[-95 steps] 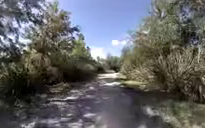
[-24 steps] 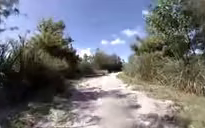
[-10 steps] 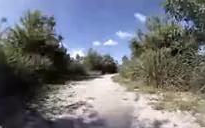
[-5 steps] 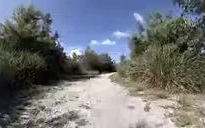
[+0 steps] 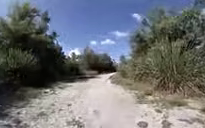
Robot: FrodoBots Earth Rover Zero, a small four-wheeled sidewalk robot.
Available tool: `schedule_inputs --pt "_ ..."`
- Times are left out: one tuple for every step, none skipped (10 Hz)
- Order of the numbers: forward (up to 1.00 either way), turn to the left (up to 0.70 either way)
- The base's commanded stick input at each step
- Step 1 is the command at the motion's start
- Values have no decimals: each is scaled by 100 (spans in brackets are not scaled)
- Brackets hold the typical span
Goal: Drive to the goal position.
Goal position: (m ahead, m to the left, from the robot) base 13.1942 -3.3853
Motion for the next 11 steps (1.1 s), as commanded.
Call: schedule_inputs --pt "85 0" --pt "85 0" --pt "85 0" --pt "85 0" --pt "85 0" --pt "85 0" --pt "85 0" --pt "85 0" --pt "85 0" --pt "85 0" --pt "85 0"
